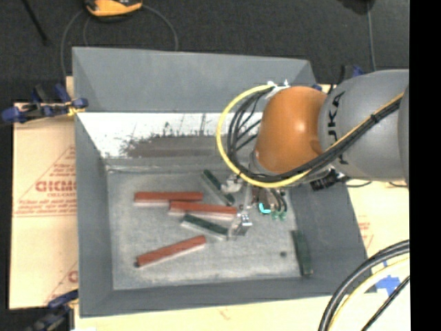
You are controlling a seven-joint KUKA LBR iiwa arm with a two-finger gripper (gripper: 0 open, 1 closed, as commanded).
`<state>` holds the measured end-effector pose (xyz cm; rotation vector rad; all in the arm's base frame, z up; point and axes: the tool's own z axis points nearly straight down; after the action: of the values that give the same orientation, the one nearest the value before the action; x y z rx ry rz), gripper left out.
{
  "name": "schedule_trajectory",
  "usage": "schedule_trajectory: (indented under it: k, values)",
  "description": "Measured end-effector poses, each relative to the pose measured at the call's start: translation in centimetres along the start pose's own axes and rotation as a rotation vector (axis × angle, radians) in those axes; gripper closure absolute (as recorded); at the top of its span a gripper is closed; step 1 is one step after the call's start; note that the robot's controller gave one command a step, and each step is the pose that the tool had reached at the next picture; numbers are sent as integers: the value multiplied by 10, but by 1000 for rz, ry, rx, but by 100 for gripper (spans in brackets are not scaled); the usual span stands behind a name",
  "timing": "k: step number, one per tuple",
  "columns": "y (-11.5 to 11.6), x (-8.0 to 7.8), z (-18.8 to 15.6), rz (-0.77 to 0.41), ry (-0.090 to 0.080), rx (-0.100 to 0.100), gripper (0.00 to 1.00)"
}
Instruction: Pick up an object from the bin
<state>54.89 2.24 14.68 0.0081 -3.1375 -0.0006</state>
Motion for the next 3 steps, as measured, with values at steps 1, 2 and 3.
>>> schedule_trajectory:
  k: [1,2,3]
  values:
    - [0,-2,-3,0,-7,0,0]
    - [3,-30,59,-166,3,-2,100]
    - [3,-30,59,-166,3,-2,100]
